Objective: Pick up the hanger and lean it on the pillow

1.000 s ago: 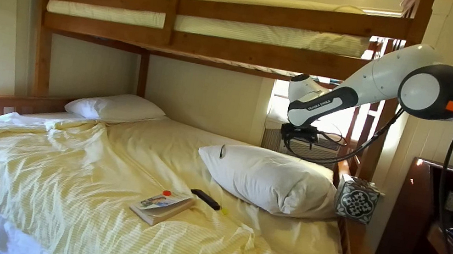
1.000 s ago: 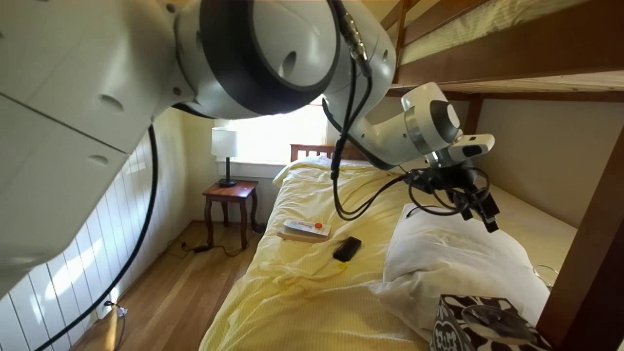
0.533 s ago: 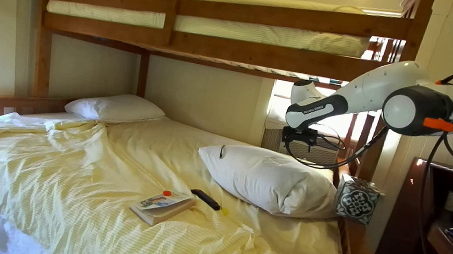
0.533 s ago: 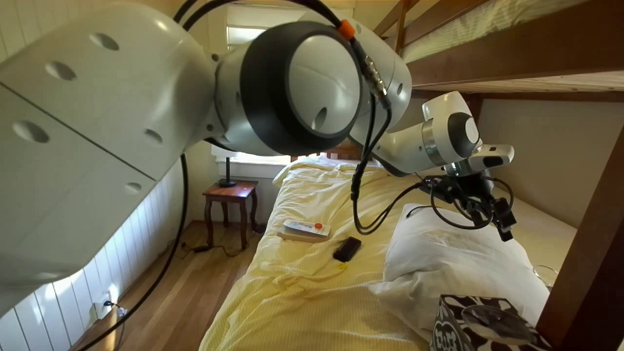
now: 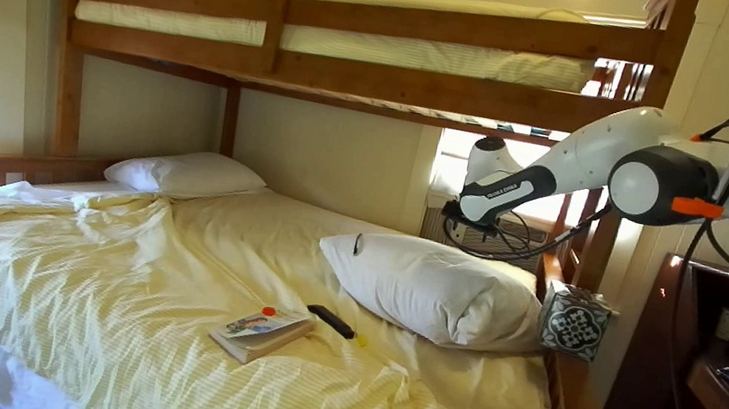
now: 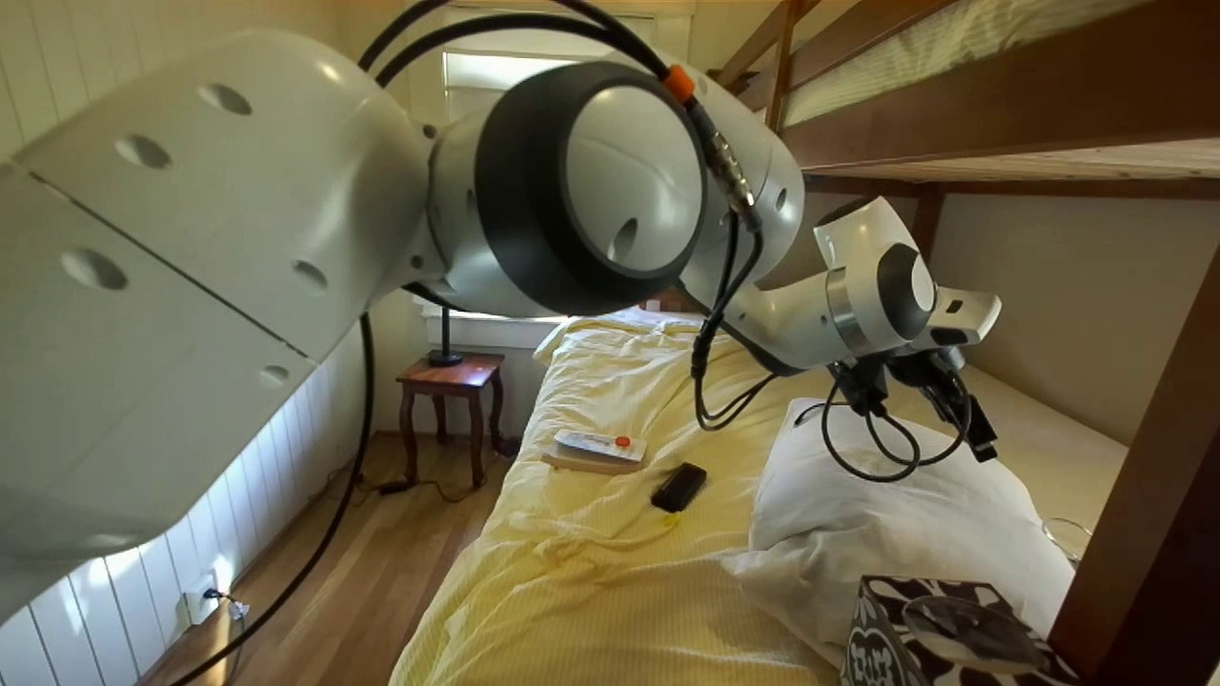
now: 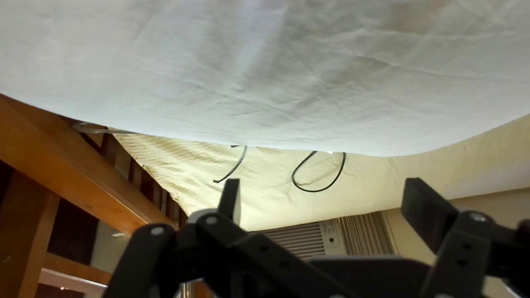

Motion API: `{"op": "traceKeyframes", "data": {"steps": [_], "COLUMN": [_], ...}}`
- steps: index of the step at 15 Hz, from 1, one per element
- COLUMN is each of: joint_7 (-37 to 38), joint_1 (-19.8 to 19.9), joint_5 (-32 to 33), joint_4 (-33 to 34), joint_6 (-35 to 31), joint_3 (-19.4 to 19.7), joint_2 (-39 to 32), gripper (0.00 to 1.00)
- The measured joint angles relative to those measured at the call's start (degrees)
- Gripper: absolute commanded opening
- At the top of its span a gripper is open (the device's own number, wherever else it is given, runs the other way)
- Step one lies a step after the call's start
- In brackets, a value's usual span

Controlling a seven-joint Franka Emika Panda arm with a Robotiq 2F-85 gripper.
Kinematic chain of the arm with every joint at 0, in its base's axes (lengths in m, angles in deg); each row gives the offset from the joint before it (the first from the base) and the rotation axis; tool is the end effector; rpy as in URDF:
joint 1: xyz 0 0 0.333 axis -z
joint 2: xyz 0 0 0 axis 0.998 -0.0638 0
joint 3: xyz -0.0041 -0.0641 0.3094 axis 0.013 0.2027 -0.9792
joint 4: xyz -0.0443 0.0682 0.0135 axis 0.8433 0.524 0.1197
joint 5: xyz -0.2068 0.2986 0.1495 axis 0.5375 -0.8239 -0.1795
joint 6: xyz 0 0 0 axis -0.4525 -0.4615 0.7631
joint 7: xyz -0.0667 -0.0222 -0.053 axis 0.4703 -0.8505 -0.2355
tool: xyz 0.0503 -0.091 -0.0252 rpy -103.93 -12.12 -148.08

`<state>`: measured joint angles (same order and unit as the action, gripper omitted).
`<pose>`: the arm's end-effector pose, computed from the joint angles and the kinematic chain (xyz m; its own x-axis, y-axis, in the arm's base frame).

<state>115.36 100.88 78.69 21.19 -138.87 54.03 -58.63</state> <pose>0.7166 -0.3522 0.3699 0.1654 -0.7481 0.6426 -0.9419 -0.3129 -0.1219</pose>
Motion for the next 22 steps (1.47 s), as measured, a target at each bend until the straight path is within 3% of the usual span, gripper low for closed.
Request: {"op": "traceKeyframes", "data": {"steps": [4,10,17,22], "joint_7": [8.9,19.5,17.9,9.5], "joint_1": [-2.0,-4.7,-4.5,0.8], "joint_5": [0.5,1.1,1.0,-2.0], "joint_4": [0.0,2.9,2.9,8.3], "joint_6": [-1.3,4.0,5.4,9.8], "joint_3": [4.9,13.5,13.0,7.8], "joint_2": [-2.6,-6.3,-6.7,-9.0], "gripper": [1.00,1.00,1.00,1.00]}}
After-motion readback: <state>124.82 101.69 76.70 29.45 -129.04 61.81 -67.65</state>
